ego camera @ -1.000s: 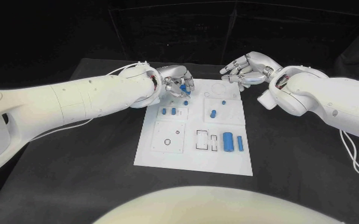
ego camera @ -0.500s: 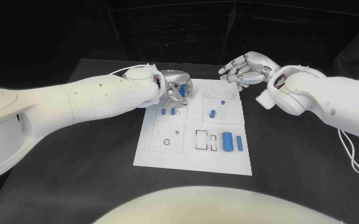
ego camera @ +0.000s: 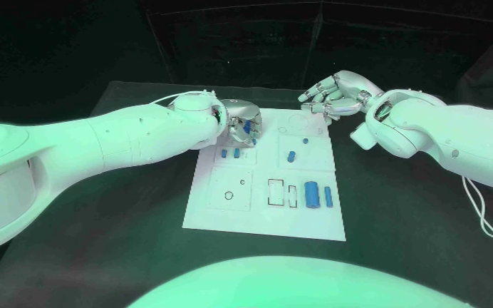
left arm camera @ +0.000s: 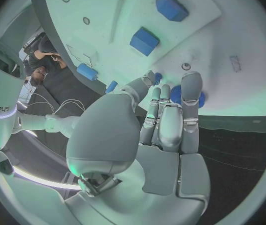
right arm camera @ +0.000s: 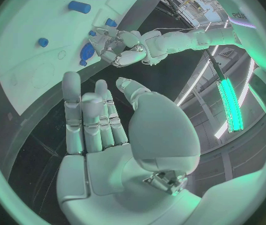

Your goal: Assemble the parts on the task board

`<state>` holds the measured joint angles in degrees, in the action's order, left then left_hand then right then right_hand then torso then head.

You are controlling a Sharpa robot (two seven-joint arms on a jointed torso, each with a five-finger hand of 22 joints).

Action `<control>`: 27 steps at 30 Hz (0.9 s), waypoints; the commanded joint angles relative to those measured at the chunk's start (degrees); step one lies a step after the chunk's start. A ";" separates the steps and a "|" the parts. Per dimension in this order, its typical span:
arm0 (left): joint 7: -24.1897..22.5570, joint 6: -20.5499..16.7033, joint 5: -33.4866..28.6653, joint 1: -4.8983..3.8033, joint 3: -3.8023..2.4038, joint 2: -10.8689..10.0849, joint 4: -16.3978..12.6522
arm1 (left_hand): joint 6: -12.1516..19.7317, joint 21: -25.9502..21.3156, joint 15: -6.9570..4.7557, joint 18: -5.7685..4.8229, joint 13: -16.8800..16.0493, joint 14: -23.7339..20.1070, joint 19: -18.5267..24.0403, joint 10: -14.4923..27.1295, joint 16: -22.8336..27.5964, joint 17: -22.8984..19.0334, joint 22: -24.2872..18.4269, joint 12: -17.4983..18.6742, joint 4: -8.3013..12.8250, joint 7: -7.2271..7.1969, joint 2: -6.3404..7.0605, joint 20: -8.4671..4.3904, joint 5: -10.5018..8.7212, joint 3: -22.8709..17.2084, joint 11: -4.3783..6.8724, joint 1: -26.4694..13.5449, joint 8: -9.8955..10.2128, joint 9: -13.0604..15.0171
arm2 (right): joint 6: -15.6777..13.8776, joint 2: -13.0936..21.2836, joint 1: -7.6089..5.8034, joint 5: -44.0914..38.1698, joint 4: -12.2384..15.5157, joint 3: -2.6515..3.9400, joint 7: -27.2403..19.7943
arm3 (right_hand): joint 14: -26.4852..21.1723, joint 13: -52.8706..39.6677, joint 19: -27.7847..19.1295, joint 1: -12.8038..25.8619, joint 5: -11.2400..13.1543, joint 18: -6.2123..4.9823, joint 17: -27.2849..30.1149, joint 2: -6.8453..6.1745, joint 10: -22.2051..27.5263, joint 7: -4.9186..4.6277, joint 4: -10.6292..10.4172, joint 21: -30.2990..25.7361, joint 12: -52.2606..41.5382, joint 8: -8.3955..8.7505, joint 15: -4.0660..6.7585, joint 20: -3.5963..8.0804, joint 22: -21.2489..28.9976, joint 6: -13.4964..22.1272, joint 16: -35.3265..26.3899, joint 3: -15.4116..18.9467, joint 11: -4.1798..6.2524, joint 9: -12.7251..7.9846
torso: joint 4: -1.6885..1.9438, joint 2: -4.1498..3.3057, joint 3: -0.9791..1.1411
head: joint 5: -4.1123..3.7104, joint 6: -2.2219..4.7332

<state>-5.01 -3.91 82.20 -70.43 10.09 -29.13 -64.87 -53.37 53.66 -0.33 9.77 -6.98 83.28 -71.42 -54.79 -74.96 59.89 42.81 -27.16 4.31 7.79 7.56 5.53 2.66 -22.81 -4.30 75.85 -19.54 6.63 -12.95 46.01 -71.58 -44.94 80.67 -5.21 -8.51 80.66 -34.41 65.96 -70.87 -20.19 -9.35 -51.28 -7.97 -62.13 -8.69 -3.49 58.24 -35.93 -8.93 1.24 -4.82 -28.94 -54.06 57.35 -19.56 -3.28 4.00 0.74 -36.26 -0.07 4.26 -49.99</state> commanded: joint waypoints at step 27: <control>0.62 1.23 2.42 0.66 -0.06 1.28 1.50 | -3.97 4.02 -0.98 -1.18 1.28 1.05 -1.80 -5.28 -1.16 0.92 4.60 1.28 2.97 -0.52 -4.30 -0.97 0.05 -5.93 0.97 3.80 1.34 -1.04 | 0.29 -0.25 -0.10 -0.09 0.01 0.05 -0.64 | 0.11 0.13 0.26 0.19 -0.25 -0.79 -0.04 0.51 0.29 0.01 -0.31 -0.26 -0.41 -0.16 -0.19 -0.12 0.07 0.49 -0.26 -0.10 -0.23 0.02 | 0.04 0.03 0.01 | -0.07 -0.01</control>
<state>-4.93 -3.21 83.39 -69.85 9.97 -27.94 -63.44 -57.07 57.51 -0.92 9.66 -5.74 83.87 -72.79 -59.78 -76.05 60.89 47.31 -26.17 7.21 7.16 3.83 4.58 2.63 -28.40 -3.31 79.23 -18.41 5.64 -12.94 45.81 -71.58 -44.96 80.62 -5.21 -8.57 80.66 -34.34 66.05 -70.87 -20.18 -9.35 -51.26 -7.97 -62.13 -8.69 -3.49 58.24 -36.15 -8.93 1.24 -4.91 -28.95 -54.06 57.35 -19.56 -3.28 4.00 0.77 -36.23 -0.05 4.21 -49.99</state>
